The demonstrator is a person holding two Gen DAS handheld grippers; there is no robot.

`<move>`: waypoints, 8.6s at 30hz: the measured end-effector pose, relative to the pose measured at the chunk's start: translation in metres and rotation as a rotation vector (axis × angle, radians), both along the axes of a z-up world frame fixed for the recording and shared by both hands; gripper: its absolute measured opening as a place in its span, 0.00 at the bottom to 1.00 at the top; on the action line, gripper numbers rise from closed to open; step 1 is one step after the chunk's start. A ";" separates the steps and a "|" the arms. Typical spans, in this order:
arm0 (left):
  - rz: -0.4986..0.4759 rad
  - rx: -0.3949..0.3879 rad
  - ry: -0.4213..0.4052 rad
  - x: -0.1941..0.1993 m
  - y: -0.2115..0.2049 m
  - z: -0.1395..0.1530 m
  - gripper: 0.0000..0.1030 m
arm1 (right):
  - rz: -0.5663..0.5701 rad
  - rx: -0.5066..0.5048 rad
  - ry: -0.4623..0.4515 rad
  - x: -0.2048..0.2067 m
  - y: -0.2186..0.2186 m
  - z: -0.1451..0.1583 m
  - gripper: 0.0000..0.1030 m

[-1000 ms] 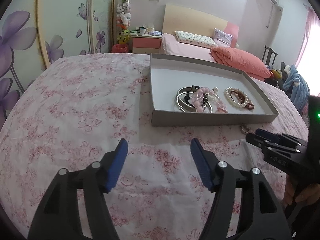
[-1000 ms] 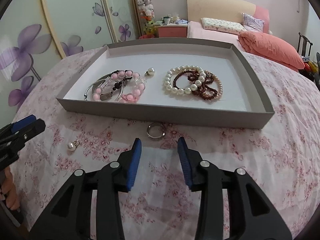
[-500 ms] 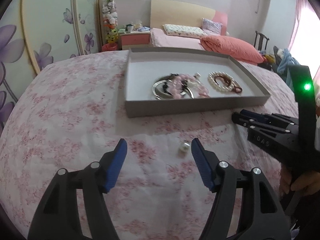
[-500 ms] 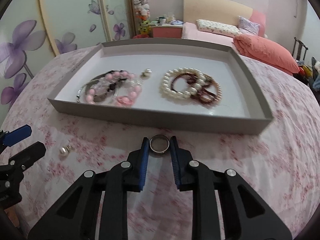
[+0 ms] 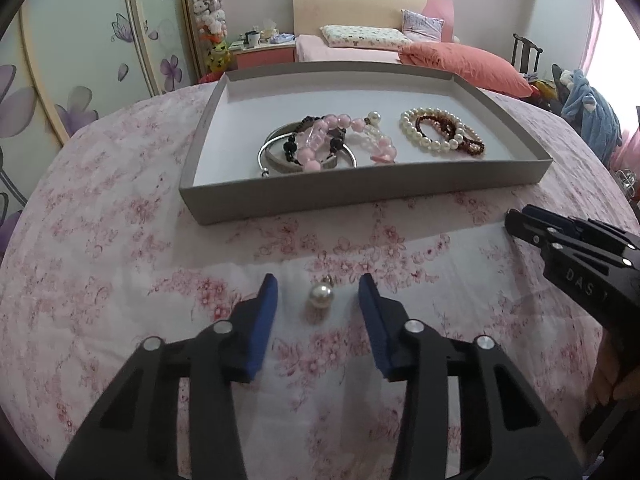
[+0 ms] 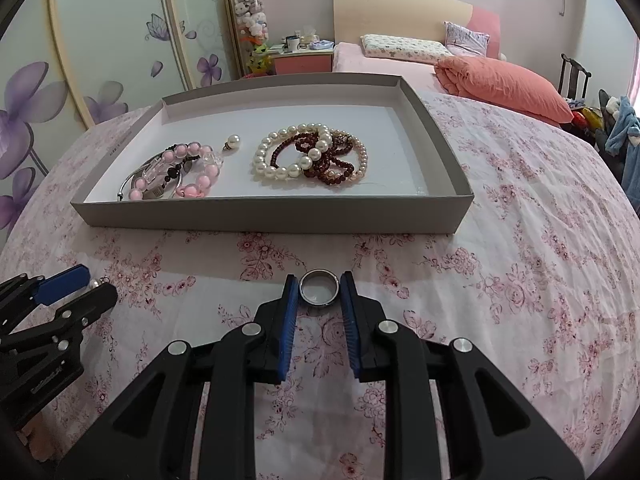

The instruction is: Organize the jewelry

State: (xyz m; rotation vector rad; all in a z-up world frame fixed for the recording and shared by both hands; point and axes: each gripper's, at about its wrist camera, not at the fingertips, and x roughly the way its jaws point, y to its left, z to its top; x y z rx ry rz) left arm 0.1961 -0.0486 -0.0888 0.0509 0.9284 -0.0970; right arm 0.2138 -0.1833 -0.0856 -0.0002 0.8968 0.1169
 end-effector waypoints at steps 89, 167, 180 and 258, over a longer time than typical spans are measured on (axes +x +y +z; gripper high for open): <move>0.052 -0.118 -0.345 -0.019 0.016 0.085 0.13 | 0.018 0.033 -0.482 -0.050 0.011 0.095 0.22; 0.137 -0.076 -0.491 -0.081 0.056 0.100 0.96 | -0.018 0.116 -0.465 -0.092 0.000 0.101 0.98; 0.128 -0.077 -0.503 -0.094 0.055 0.095 0.96 | -0.022 0.118 -0.478 -0.106 0.000 0.093 0.98; 0.134 -0.072 -0.493 -0.093 0.052 0.086 0.96 | -0.031 0.139 -0.449 -0.103 0.002 0.078 0.98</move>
